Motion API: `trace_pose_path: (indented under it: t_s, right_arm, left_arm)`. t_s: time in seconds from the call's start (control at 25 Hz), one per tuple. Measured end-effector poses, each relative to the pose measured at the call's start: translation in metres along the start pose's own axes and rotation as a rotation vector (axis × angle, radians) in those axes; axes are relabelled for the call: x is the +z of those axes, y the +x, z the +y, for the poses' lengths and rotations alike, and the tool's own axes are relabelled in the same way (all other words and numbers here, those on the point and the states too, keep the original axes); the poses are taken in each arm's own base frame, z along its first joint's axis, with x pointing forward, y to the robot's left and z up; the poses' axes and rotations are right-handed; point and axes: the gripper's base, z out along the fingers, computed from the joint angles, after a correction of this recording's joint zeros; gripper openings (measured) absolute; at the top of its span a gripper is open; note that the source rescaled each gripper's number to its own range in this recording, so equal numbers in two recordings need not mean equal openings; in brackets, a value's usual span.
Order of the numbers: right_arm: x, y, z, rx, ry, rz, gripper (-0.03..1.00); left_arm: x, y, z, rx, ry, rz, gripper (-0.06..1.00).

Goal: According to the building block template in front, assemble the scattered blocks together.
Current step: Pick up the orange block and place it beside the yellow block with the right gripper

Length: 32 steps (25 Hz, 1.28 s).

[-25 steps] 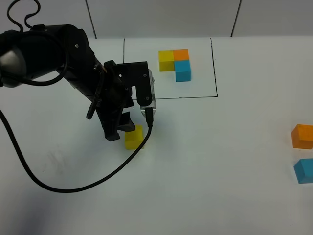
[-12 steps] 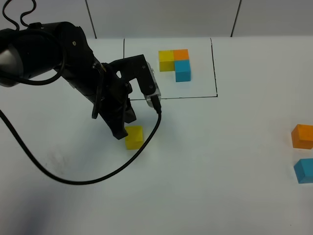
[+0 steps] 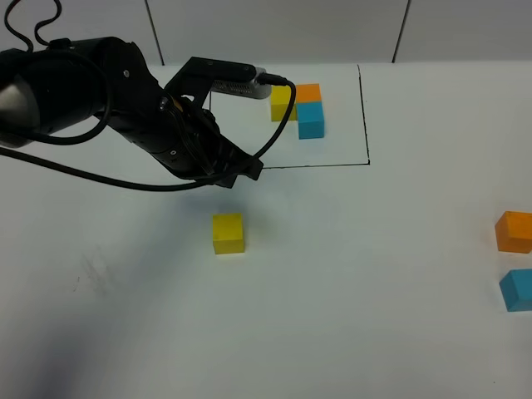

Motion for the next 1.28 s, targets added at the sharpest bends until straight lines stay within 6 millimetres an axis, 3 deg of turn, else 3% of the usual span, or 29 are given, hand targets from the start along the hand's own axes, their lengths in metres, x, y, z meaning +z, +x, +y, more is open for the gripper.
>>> trace_pose_path:
  t_s: [0.36,0.68,1.08,1.28]
  right_arm:
    - [0.000,0.000,0.000,0.000,0.000,0.000,0.00]
    - [0.000,0.000,0.000,0.001,0.000,0.000,0.00]
    - [0.000,0.000,0.000,0.000,0.000,0.000,0.00]
    - [0.000,0.000,0.000,0.000,0.000,0.000,0.00]
  left_arm:
    - [-0.001,-0.006,0.012,0.013,-0.092,-0.058,0.00]
    - [-0.014,0.001,0.064,-0.084,-0.171,-0.001,0.00]
    - [-0.058,0.020,0.112,-0.185,-0.275,0.067,0.00]
    - [-0.079,0.043,0.127,-0.253,-0.331,0.078,0.00]
